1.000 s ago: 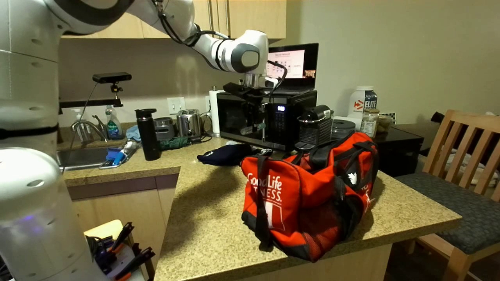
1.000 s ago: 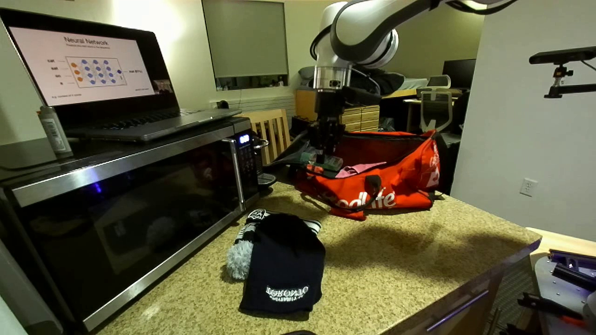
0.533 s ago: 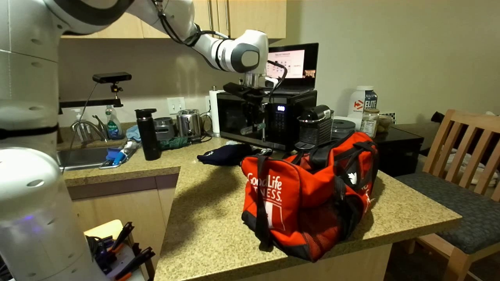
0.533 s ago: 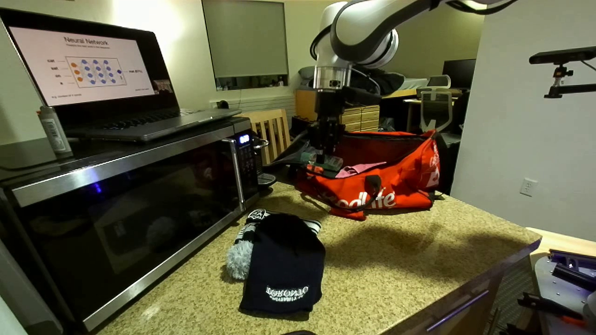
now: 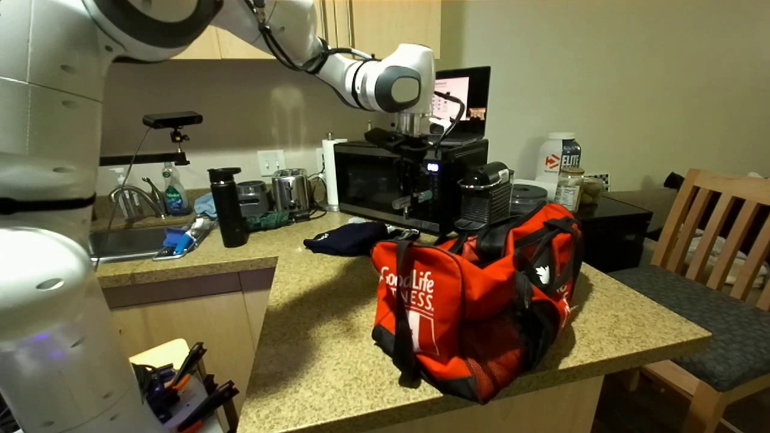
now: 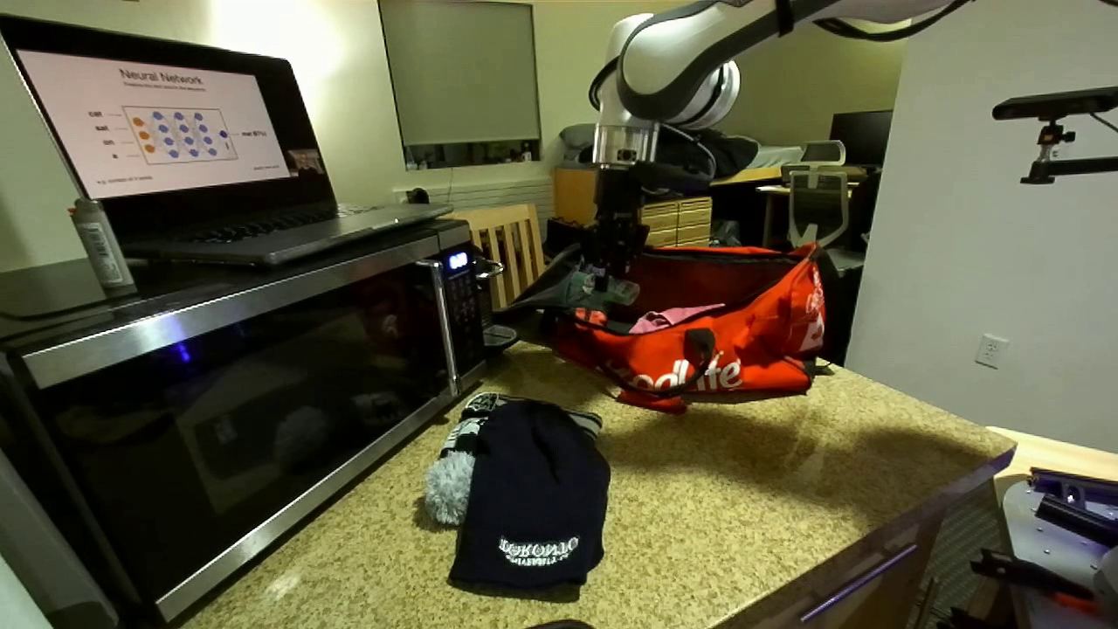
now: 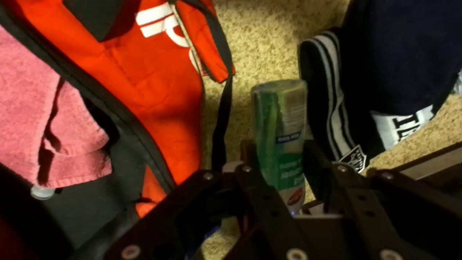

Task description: Place the green bottle inside the red bag

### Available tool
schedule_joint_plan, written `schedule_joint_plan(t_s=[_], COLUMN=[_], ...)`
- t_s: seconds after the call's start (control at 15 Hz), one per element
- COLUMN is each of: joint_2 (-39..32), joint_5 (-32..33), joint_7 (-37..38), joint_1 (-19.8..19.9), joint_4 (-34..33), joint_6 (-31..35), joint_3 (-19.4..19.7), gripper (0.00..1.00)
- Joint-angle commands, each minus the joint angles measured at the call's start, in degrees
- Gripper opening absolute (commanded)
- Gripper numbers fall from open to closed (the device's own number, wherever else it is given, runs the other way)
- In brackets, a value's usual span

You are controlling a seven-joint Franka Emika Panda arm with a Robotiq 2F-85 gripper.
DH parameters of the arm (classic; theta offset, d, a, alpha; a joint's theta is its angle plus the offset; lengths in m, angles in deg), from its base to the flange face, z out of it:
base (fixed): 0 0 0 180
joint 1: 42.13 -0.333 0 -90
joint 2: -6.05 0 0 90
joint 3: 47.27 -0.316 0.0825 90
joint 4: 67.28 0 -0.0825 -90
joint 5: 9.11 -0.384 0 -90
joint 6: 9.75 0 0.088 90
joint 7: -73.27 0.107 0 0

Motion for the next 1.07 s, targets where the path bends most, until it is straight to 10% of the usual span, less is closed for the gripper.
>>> schedule_joint_plan(t_s=[0.0, 1.0], joint_2=[-2.7, -10.8], joint_5=[0.6, 2.7], joint_7=[2.9, 17.4], joint_1=[1.9, 4.7], joint_4=[-4.2, -15.4], joint_6=[0.7, 2.1], joint_3=[1.2, 7.8], gripper=[0.11, 0.11])
